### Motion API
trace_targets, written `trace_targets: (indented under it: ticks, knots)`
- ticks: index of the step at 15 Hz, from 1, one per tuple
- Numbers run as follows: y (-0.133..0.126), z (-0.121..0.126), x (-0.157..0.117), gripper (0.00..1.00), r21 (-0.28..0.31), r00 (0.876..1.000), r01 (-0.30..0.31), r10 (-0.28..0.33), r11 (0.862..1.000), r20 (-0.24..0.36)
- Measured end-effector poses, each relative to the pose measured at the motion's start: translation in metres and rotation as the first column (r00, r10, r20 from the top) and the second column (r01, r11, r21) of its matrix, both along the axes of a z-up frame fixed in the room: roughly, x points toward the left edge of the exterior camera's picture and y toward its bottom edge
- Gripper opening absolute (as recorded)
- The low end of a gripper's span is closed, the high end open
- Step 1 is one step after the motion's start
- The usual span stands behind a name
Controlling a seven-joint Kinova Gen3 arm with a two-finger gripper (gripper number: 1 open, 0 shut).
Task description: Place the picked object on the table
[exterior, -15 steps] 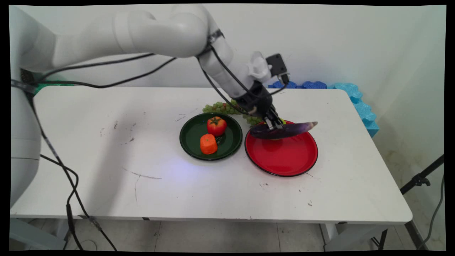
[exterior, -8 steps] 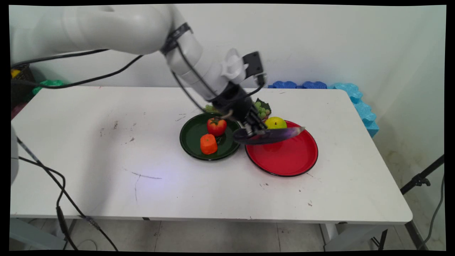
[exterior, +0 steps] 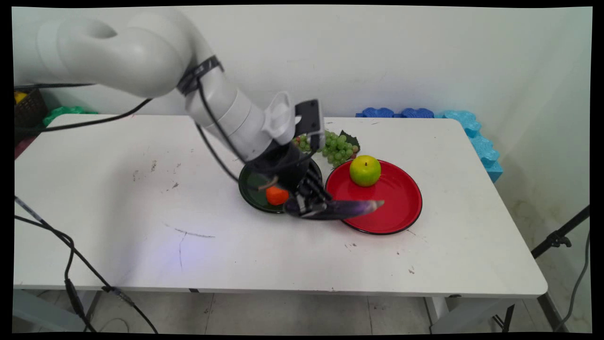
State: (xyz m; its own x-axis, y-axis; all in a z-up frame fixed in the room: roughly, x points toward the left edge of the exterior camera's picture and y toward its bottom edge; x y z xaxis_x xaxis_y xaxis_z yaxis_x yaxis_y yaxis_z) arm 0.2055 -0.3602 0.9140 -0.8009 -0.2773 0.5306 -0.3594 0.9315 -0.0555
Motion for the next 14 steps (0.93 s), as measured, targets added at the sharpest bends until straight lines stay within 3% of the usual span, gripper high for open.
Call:
trace_targets:
  ticks: [5,14]
  knots:
    - [0.020,-0.027,0.002,0.00,0.052,1.000,-0.014,0.014,0.999,0.008]
    - [0.030,-0.065,-0.003,0.00,0.118,0.999,-0.041,0.039,0.992,0.015]
